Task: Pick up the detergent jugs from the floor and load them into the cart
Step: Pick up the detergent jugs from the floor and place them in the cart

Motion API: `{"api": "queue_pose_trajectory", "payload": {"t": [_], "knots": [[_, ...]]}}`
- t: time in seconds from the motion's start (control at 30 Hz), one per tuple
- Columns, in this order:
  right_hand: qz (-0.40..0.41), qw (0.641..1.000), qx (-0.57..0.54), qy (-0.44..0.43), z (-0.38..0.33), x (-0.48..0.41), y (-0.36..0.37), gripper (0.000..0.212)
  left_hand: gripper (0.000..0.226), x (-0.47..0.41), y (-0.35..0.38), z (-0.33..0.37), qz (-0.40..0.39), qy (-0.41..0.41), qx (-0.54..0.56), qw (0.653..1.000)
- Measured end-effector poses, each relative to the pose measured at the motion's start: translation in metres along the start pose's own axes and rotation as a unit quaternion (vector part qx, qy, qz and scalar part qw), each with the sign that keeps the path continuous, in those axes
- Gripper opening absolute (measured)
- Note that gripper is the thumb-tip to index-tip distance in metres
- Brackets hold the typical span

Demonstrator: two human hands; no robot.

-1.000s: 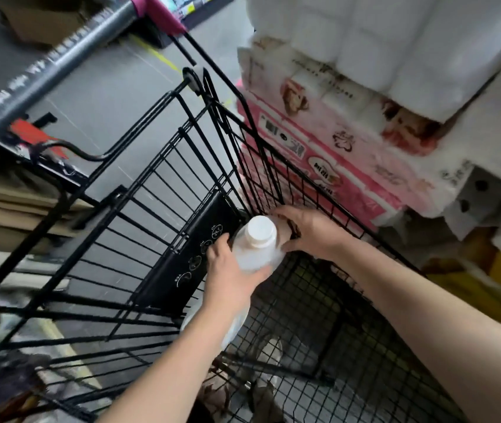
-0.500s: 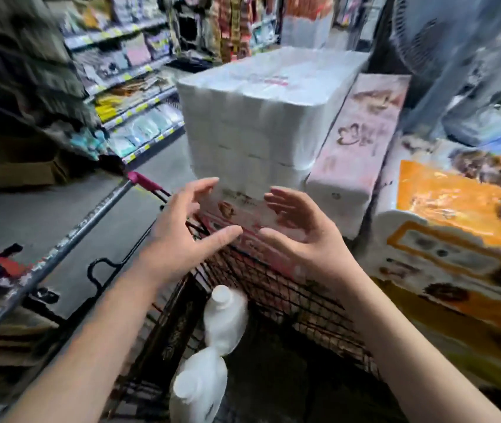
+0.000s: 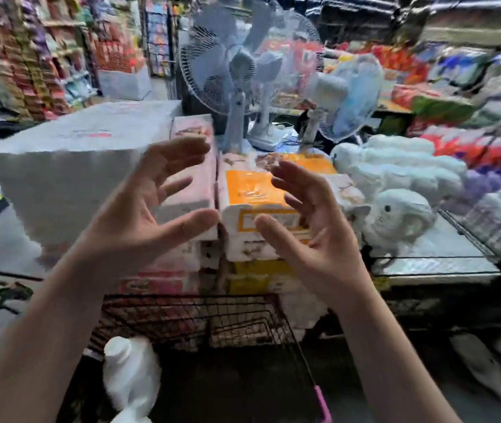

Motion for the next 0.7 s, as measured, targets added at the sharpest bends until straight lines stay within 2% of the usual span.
{"api": "queue_pose_trajectory", "payload": {"t": [0.3,0.53,0.7], "knots": [[0.134,0.983,0.109,0.058,-0.024,0.09,-0.17,0.063,0.081,-0.044,0.191,0.025,-0.176,0.048,0.081,0.98],[0.283,0.931,0.201,0.114,-0.038,0.193,-0.331,0.06,0.08,-0.069,0.392,0.061,-0.31,0.07,0.099,0.943],[0.34,0.895,0.254,0.134,-0.054,0.253,-0.434,0.059,0.078,-0.077,0.525,0.096,-0.385,0.096,0.144,0.907]]}}
Point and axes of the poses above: each hand's wrist, its own x-axis away from the middle knuckle, its own y-axis out of the palm, z = x × y, the point moved 5 cm from there along -x, towards the middle knuckle, and after that the axes turned 9 degrees about -y, right-handed, at the moved point
